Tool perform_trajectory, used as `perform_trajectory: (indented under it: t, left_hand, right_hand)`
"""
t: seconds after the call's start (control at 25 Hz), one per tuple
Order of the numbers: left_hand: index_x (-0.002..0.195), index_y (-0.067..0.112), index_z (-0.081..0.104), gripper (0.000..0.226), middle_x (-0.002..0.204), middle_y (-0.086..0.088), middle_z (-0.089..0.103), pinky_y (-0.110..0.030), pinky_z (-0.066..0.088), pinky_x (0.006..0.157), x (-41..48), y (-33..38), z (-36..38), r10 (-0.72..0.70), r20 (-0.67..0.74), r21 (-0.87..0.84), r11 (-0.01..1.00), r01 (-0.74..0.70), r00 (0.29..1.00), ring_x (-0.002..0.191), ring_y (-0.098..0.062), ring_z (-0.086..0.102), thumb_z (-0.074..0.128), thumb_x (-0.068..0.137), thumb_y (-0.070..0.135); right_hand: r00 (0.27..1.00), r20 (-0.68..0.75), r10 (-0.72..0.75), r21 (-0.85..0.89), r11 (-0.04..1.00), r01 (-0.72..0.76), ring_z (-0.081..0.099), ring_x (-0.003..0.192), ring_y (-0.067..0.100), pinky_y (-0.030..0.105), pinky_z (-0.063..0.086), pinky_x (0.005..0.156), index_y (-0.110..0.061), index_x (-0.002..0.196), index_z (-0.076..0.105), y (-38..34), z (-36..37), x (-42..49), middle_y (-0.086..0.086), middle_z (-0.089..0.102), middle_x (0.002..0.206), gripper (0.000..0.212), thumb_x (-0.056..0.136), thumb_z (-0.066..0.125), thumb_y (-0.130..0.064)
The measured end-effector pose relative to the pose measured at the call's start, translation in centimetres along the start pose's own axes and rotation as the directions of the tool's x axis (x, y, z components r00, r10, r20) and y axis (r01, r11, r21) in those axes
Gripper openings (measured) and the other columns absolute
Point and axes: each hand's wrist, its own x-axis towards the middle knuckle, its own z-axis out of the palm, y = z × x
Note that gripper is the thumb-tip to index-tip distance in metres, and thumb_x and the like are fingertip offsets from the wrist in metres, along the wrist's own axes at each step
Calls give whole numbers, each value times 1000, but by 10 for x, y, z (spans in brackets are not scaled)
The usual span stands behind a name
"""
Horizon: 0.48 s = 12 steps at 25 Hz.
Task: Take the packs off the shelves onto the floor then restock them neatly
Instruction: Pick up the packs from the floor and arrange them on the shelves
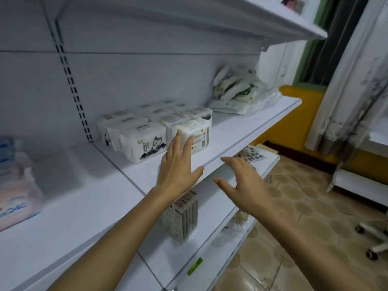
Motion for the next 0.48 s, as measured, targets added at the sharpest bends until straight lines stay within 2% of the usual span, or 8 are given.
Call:
perform_trajectory:
  t: [0.12,0.2,0.24,0.32,0.36,0.4,0.48]
  left_hand:
    - [152,25,-10,98,159,2,-23,-45,24,114,12,1,8,-82,-48,-68,995,79,995,149,-18,-6,58,87,51]
    - [151,30,-14,99,158,8,-24,-39,26,112,9,0,7,-117,-75,-137,985,105,990,147,-8,-7,60,87,49]
    - [151,33,-14,99,158,13,-22,-35,28,110,8,0,8,-130,-59,-149,982,120,990,144,-1,-6,59,87,49]
    - [149,40,-15,99,159,18,-16,-30,32,106,8,-1,12,-171,25,-133,976,173,985,137,8,3,59,85,55]
    - [149,43,-14,100,160,18,-5,-29,34,105,12,2,12,-219,41,-166,961,222,975,137,7,14,60,82,58]
    - [149,46,-9,98,159,17,15,-26,38,103,17,5,13,-303,29,-252,920,300,952,134,6,29,59,80,62]
    - [145,47,17,81,134,23,48,-13,45,89,28,15,17,-494,-67,-518,760,392,867,109,14,53,54,76,68]
  right_hand:
    - [994,-92,62,271,962,-35,48,120,12,23,38,91,-21,136,45,21,30,44,-3,51,131,53,91,57,-45]
    - [985,-141,98,448,894,-24,51,114,9,25,41,88,-20,132,48,25,41,80,-3,54,127,50,90,59,-45]
    - [983,-131,126,543,839,-35,52,112,8,25,43,88,-20,130,48,25,43,100,-4,55,125,50,89,59,-47]
    - [986,-18,168,714,692,-105,55,109,7,27,47,90,-22,130,49,31,50,138,-6,58,122,52,88,58,-52]
    - [987,62,150,760,634,-144,58,106,8,29,49,90,-23,127,51,35,55,153,-7,60,118,51,87,58,-55]
    - [985,139,101,783,598,-172,61,99,8,31,51,87,-25,118,57,39,60,163,-9,64,109,46,85,58,-57]
    - [984,175,-21,831,539,-136,65,84,7,33,55,76,-30,91,62,50,66,170,-12,67,88,21,85,62,-50]
